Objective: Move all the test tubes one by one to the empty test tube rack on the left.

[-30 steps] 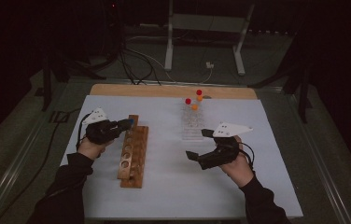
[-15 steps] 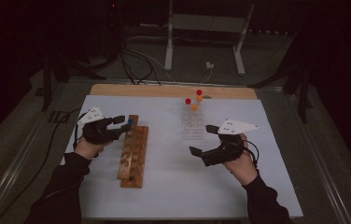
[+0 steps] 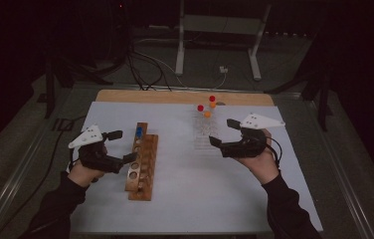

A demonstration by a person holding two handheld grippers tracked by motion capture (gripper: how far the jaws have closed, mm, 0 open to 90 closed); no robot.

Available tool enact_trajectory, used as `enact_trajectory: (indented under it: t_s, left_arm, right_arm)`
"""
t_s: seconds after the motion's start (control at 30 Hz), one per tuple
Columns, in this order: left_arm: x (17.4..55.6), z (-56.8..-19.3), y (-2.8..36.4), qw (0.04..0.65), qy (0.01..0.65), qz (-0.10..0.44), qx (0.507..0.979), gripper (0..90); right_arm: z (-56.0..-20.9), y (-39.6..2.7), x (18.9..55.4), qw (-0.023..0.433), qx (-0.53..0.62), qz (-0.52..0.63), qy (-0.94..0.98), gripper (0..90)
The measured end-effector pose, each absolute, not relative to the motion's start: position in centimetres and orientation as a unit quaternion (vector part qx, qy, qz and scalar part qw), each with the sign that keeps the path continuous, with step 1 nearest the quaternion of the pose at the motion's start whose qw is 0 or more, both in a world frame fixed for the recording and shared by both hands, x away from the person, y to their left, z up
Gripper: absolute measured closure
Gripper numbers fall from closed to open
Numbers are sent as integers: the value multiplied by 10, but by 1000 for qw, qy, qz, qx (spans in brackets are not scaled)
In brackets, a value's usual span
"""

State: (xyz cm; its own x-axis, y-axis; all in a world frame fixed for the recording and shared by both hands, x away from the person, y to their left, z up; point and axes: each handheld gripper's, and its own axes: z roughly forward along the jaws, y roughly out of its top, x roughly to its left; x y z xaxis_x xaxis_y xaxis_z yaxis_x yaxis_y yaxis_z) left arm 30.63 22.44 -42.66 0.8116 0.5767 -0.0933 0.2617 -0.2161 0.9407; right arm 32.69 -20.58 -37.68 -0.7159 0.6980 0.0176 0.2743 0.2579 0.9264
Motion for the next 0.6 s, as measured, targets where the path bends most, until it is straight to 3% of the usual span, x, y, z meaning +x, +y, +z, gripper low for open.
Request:
enact_trajectory:
  t_s: [0.6]
  left_arm:
    - [286, -439, 238, 573, 279, 147, 757, 21]
  right_arm:
    - [-433, -207, 396, 189, 386, 472, 770, 459]
